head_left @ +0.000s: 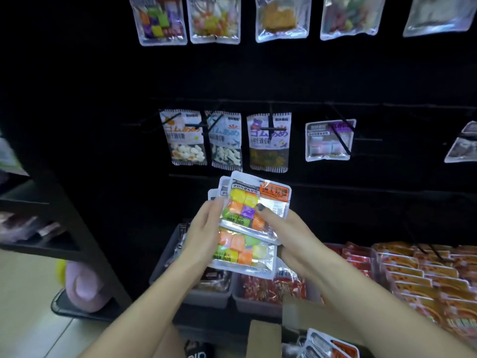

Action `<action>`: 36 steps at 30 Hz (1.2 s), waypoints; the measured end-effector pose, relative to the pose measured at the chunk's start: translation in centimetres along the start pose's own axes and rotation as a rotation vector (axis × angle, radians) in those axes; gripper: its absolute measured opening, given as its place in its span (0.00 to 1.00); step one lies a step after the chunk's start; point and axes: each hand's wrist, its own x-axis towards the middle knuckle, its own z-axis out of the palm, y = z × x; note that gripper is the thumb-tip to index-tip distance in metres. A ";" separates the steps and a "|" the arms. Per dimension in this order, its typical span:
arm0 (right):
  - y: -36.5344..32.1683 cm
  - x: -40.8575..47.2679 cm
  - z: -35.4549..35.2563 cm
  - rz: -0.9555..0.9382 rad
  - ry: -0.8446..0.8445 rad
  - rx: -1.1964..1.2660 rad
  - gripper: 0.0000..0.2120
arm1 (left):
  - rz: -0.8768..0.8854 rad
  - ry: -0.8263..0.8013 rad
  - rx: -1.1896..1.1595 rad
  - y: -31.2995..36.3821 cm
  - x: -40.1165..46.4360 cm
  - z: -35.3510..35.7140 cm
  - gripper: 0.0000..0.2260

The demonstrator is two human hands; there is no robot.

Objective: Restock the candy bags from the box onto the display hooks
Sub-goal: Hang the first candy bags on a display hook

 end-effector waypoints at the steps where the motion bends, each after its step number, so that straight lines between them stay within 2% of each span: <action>1: -0.2 0.0 0.5 -0.007 0.005 0.001 0.13 | 0.012 0.027 0.018 0.2 0.1 -0.3 0.17; 7: -1.6 0.6 3.3 -0.075 0.051 -0.100 0.11 | 0.000 0.083 0.019 1.9 0.6 -2.7 0.17; 10: -2.8 0.7 4.7 -0.156 0.019 -0.215 0.12 | 0.023 0.046 0.024 3.1 0.3 -4.5 0.08; 13: -4.3 0.6 6.0 -0.205 -0.037 -0.286 0.10 | 0.046 -0.005 0.066 4.0 0.1 -7.1 0.19; 15: -5.3 0.6 6.8 -0.245 -0.064 -0.346 0.09 | 0.052 -0.003 0.088 4.6 0.1 -9.0 0.20; 18: -7.4 0.2 7.6 -0.333 -0.045 -0.458 0.07 | 0.071 0.054 0.067 5.1 0.1 -11.9 0.19; 22: -11.1 -0.8 9.9 -0.426 -0.175 -0.563 0.10 | 0.153 0.219 0.008 6.7 0.7 -15.8 0.15; 24: -13.4 -0.2 11.7 -0.493 -0.189 -0.543 0.13 | 0.229 0.271 -0.009 8.3 1.1 -17.4 0.15; 29: -20.3 3.0 18.1 -0.543 -0.193 -0.323 0.03 | 0.424 0.349 -0.024 12.9 2.4 -19.7 0.16; 36: -25.6 7.4 25.0 -0.534 -0.208 -0.257 0.06 | 0.485 0.317 0.003 15.4 7.1 -19.1 0.12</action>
